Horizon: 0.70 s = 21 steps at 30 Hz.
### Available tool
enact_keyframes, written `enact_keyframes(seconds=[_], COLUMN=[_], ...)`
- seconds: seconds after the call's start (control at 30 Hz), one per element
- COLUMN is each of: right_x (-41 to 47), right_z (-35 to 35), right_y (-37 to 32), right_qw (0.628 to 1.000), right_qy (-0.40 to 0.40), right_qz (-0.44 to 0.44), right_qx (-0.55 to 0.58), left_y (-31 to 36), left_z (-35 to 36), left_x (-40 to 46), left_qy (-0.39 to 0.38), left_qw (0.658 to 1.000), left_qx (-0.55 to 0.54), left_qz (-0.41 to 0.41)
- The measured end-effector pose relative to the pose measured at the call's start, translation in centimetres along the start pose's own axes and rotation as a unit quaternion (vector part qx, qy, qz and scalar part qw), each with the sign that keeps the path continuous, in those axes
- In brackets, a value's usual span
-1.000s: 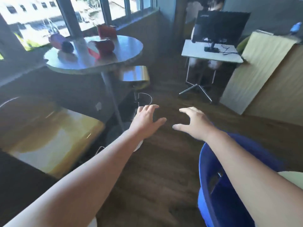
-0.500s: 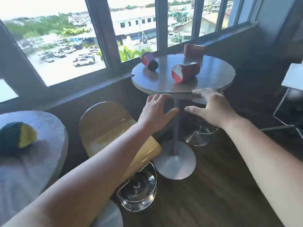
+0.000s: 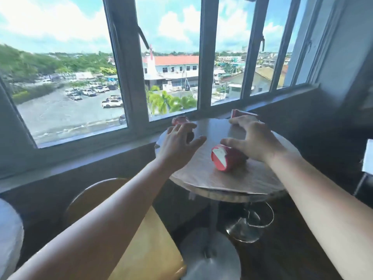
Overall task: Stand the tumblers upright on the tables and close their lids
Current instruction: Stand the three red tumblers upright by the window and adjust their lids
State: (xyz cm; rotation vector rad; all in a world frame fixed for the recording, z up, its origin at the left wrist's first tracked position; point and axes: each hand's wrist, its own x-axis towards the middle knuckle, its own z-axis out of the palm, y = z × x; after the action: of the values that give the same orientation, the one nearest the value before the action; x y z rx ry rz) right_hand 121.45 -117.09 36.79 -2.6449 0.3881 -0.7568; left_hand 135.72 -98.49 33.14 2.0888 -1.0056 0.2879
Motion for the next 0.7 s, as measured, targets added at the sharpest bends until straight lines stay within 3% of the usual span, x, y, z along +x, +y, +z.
enact_keyframes(seconds=[0.23,0.47,0.7], right_x=[7.0,15.6,24.1], right_z=[-1.8,-0.8,2.3], right_y=[6.7,15.5,25.1], right_qw=[1.000,0.997,0.983], right_qy=[-0.020,-0.068,-0.152], right_qz=[0.021,-0.032,-0.106], right_qx=[-0.010,-0.009,0.000], left_y=[0.1,0.7,2.7], left_z=[3.3,5.6,9.1], left_x=[6.5,11.1,11.3], left_qy=[-0.007,0.036,0.091], left_qw=[1.000,0.998,0.979], left_qx=[-0.020,0.028,0.058], left_qz=[0.002,-0.047,-0.172])
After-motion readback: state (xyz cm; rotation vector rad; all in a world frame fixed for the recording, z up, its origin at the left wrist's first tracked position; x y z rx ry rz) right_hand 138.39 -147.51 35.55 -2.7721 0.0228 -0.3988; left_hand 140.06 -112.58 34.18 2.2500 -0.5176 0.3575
